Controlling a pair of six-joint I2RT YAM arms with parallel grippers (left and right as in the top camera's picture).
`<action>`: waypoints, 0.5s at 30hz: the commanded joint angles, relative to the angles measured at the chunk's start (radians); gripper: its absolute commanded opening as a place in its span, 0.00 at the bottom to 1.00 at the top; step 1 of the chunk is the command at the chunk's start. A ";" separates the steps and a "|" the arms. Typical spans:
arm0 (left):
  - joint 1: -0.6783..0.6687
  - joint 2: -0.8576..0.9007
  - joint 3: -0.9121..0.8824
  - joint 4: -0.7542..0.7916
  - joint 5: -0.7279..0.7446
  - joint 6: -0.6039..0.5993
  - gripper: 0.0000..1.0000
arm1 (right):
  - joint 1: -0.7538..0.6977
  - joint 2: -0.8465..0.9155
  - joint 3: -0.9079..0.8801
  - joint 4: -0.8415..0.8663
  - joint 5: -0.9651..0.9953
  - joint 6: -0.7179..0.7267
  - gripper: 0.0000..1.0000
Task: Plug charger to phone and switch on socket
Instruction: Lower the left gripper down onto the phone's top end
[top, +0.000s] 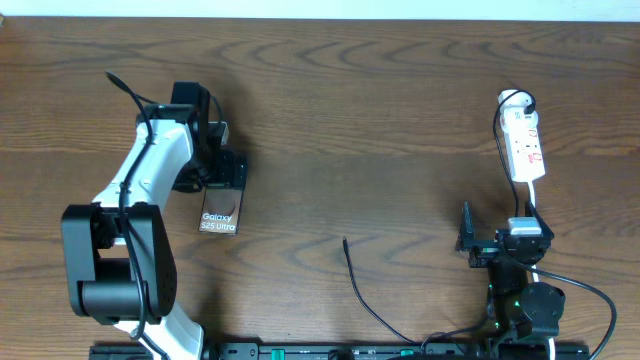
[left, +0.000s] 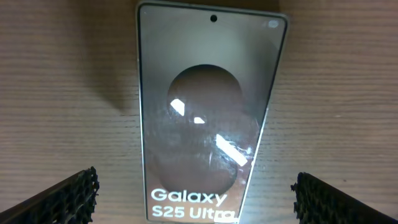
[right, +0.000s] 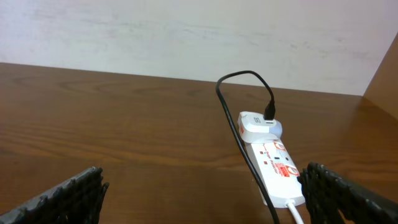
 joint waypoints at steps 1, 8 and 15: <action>-0.002 0.003 -0.039 0.025 0.002 0.002 0.98 | 0.019 -0.005 -0.001 -0.004 -0.002 -0.011 0.99; -0.002 0.003 -0.089 0.078 0.000 0.002 0.98 | 0.019 -0.005 -0.001 -0.004 -0.002 -0.011 0.99; -0.002 0.004 -0.107 0.106 -0.010 0.003 0.98 | 0.019 -0.005 -0.001 -0.004 -0.002 -0.010 0.99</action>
